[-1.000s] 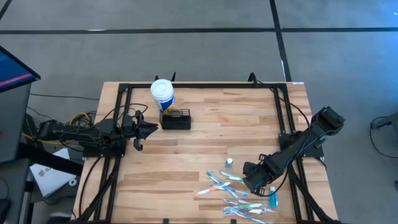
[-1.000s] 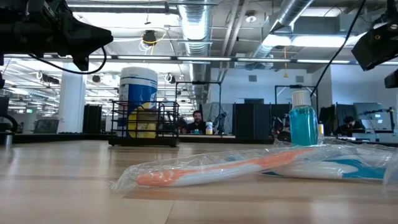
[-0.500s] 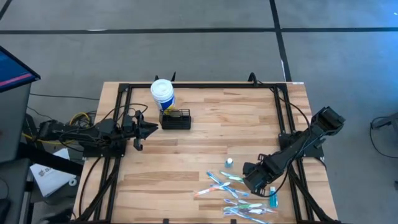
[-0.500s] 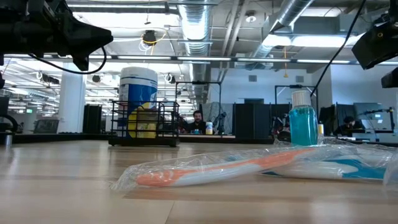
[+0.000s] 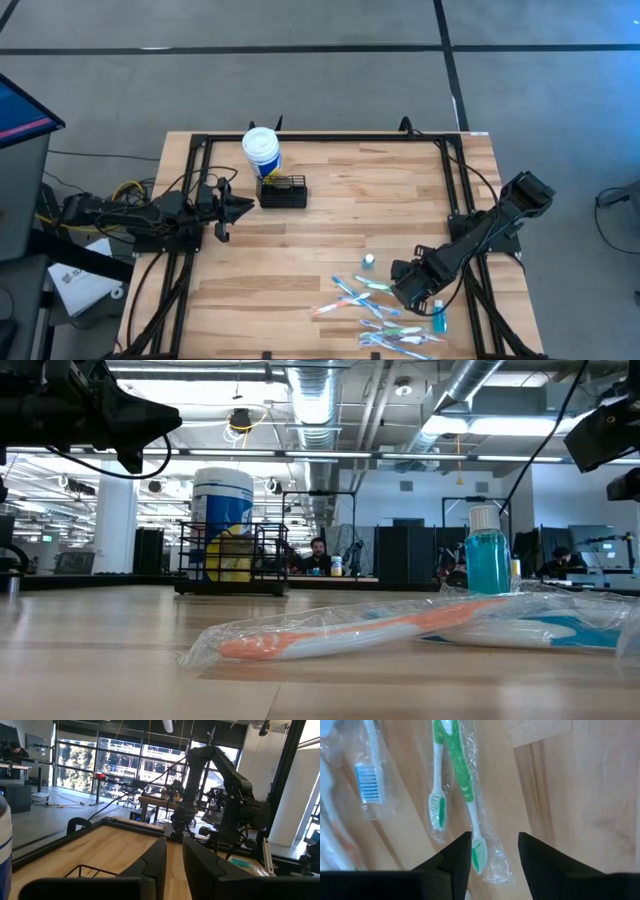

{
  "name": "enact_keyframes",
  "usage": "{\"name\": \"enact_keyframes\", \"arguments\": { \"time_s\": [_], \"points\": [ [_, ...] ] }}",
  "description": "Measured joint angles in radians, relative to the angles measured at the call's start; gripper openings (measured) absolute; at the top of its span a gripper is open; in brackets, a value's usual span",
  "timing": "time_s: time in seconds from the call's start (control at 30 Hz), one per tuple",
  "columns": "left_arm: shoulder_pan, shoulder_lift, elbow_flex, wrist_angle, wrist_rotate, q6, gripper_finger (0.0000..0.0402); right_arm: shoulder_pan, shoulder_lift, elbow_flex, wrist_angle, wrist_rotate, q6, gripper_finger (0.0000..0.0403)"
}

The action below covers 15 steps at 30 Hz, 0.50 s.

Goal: Pick & Place toothbrushing station
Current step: Put the green toothbrush into the wire organizer

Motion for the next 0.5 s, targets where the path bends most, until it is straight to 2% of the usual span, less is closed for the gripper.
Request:
{"name": "enact_keyframes", "arguments": {
  "time_s": [0.5],
  "points": [
    [0.0, 0.0, 0.0, 0.002, 0.0, 0.0, 0.0057, 0.026, 0.0, -0.016, 0.043, 0.02, -0.003, 0.0141]
  ]
}}
